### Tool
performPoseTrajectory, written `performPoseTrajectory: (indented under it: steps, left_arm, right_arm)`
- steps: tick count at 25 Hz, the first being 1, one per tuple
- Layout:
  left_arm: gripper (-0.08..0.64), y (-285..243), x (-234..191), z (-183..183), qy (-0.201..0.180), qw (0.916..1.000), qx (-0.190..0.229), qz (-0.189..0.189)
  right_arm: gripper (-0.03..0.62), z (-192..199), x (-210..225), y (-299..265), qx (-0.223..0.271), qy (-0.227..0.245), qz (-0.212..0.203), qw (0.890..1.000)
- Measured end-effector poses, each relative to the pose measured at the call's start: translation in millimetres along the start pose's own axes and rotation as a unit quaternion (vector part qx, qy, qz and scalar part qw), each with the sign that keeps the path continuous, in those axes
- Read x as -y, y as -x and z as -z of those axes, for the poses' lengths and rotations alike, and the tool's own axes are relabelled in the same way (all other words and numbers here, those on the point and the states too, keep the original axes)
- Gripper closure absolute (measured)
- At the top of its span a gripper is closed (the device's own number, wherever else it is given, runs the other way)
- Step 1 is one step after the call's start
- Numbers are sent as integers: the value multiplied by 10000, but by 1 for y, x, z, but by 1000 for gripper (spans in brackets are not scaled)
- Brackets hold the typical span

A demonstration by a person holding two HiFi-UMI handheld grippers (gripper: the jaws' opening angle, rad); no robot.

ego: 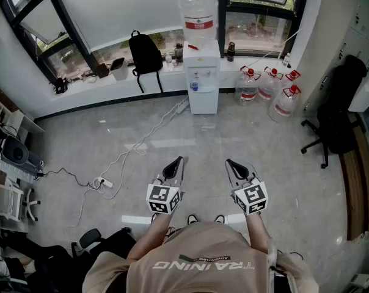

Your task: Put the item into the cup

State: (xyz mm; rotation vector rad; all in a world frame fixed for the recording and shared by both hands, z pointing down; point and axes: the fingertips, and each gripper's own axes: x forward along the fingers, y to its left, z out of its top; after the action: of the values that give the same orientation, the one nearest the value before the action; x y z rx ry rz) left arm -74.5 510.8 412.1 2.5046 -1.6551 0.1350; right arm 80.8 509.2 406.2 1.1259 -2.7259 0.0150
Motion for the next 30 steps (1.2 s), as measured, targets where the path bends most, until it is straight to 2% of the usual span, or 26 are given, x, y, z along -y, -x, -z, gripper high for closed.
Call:
performPoseTrajectory:
  steps: [13,16,22,25,30]
  left_arm:
    - [554,-27,-39,-16,7,9997,76,241]
    - [554,-29,-46,-19,-1,9995,42,306]
    - [554,-37,-57,-2,-14,9982,-51,594]
    - [554,-43,-65,8,94,9983,-147,554]
    - [554,-72,-101,12,110,9992,-223,325]
  right_arm:
    - [581,-9,6,-40,-75,37,156,9998]
    - [581,-13,10,-48,-21,-47,304,9995]
    - [581,1,8,-63,-69,-221,465,9986]
    - [581,12,7,-73,-201,-338,394,9985]
    - [581,14,28,-106,-270,-189,237,9992]
